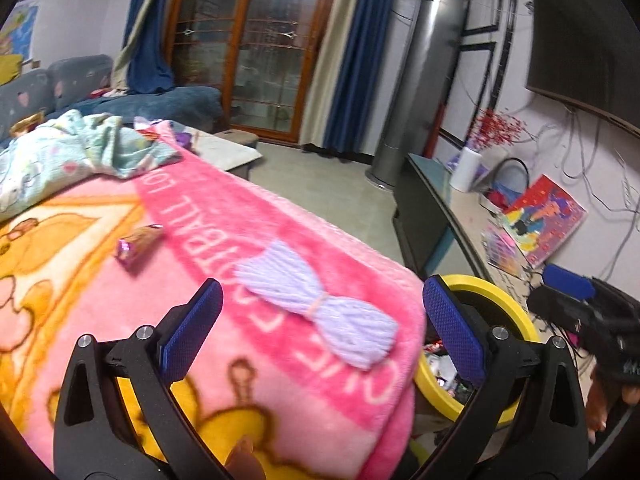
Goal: Collect trash
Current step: 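Move both grippers back over the purple wrapper and foam mesh bundle, then grasp the purple snack wrapper with the left gripper while the right gripper grasps the foam mesh bundle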
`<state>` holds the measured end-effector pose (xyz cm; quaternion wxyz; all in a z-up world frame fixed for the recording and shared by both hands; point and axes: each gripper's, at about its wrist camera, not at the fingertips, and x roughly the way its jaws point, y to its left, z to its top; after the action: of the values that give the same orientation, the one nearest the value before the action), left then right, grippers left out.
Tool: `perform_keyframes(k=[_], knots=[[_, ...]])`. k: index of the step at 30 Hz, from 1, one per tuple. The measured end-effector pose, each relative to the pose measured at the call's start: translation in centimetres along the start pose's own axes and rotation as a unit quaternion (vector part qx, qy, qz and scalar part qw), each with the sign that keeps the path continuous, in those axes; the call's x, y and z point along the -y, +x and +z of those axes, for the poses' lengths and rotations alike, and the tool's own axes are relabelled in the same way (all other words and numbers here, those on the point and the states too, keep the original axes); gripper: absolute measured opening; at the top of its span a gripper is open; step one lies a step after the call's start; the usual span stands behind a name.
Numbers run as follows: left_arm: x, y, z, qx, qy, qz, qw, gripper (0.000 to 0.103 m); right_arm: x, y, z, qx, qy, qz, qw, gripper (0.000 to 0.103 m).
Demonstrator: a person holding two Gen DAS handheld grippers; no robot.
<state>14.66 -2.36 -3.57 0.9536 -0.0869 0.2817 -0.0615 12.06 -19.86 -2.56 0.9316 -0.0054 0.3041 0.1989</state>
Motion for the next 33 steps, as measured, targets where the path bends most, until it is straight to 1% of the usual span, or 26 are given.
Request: perform_keyframes(k=[3, 7, 14, 16, 22, 28, 30, 31, 32, 33], knots=[[-1.4, -0.3, 0.3, 0.005, -0.011, 0.014, 0.9998, 0.092, -1.7, 0.7, -0.1, -0.008, -0.016, 0.014, 1.000, 0.082], [-3.1, -0.6, 0.6, 0.008, -0.029, 0.025, 0.9992, 0.092, -3.4, 1.7, -0.2, -0.018, -0.031, 0.029, 0.999, 0.082], [-6.8, -0.7, 1.2, 0.013, -0.056, 0.063, 0.9963, 0.092, -5.8, 5.2, -0.2, -0.048, -0.051, 0.047, 0.996, 0.082], [-8.0, -0.4, 1.3, 0.007, -0.063, 0.077, 0.9950, 0.092, -6.2, 6.3, -0.3, -0.056, -0.055, 0.047, 0.996, 0.082], [-11.4, 1.1, 1.1, -0.015, -0.088, 0.102, 0.9907, 0.092, -7.5, 10.5, -0.4, -0.085, -0.063, 0.046, 0.993, 0.082], [-15.4, 3.3, 1.7, -0.037, -0.134, 0.117, 0.9833, 0.092, -7.9, 13.5, -0.9, -0.106, -0.056, 0.051, 0.992, 0.081], [-16.5, 4.2, 1.9, -0.043, -0.145, 0.120, 0.9812, 0.090, -7.8, 14.3, -1.3, -0.118, -0.044, 0.061, 0.990, 0.065], [-16.9, 4.8, 2.0, -0.048, -0.147, 0.123, 0.9802, 0.086, -7.8, 14.8, -1.6, -0.130, -0.037, 0.070, 0.988, 0.060], [-17.2, 5.1, 2.0, -0.051, -0.150, 0.125, 0.9794, 0.081, -7.8, 15.0, -1.9, -0.136, -0.034, 0.073, 0.987, 0.048], [-17.4, 5.4, 2.0, -0.053, -0.153, 0.126, 0.9788, 0.079, -7.8, 15.1, -2.3, -0.141, -0.033, 0.076, 0.987, 0.042]])
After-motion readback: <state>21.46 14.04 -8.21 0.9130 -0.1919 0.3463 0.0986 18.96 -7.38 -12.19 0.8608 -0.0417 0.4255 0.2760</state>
